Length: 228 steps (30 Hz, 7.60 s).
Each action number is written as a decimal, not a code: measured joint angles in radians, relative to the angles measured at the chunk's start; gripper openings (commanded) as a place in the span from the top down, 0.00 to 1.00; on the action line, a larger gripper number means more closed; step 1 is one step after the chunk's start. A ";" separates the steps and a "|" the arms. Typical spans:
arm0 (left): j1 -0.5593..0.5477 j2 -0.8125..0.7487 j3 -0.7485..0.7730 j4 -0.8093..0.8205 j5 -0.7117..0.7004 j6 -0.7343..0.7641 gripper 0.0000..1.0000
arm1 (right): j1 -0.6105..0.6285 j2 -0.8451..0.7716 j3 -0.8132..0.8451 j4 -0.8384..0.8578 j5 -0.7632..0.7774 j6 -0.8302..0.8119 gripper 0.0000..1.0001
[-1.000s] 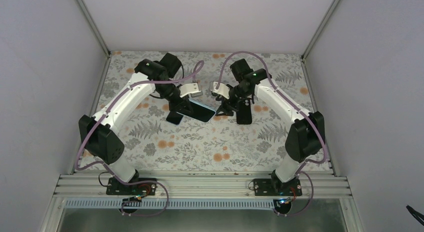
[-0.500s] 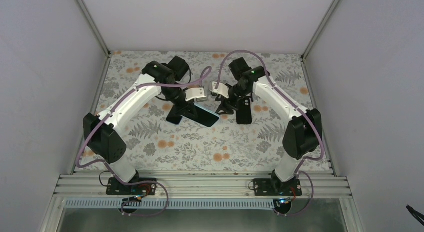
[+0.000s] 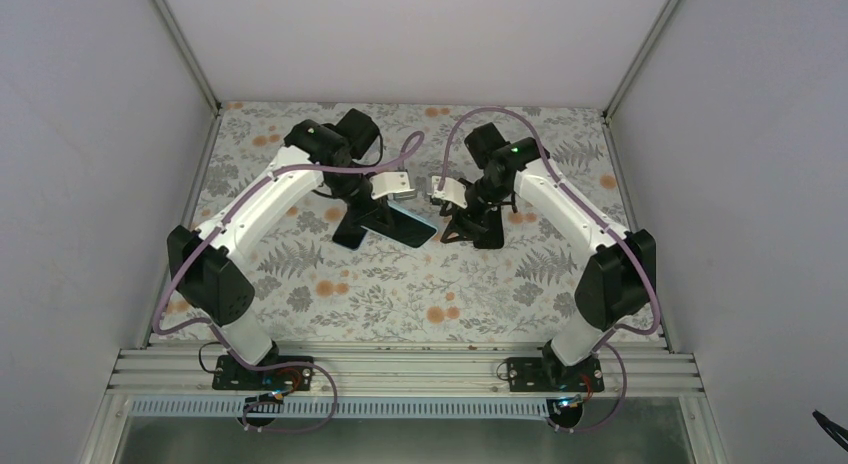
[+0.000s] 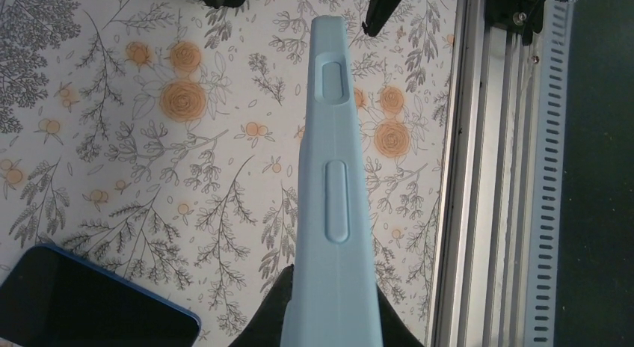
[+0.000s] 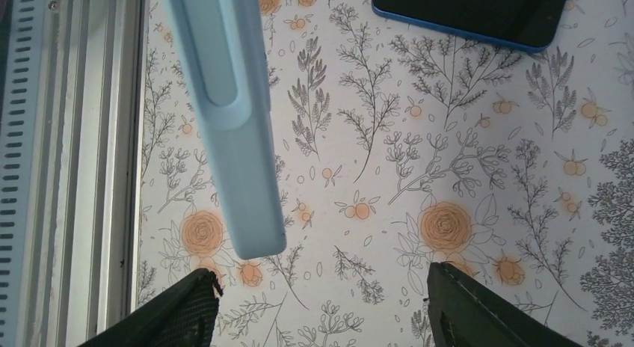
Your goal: Take the phone out of the phone case
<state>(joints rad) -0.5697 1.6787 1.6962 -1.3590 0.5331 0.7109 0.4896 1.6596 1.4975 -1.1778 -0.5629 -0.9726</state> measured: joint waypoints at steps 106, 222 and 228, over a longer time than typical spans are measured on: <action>0.047 0.100 0.353 -0.312 0.050 0.121 0.98 | 0.091 0.083 0.214 0.125 -0.354 0.273 0.91; -0.236 0.071 -0.674 2.547 -1.153 0.315 0.60 | 0.034 -0.032 -0.030 1.107 0.256 1.115 0.97; -0.249 0.084 -0.674 2.546 -1.149 0.335 0.74 | 0.032 -0.032 -0.009 1.075 0.216 1.101 0.97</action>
<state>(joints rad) -0.8185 1.7630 1.0225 1.1866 -0.6155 1.0458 0.5213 1.6272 1.4883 -0.1032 -0.3470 0.1287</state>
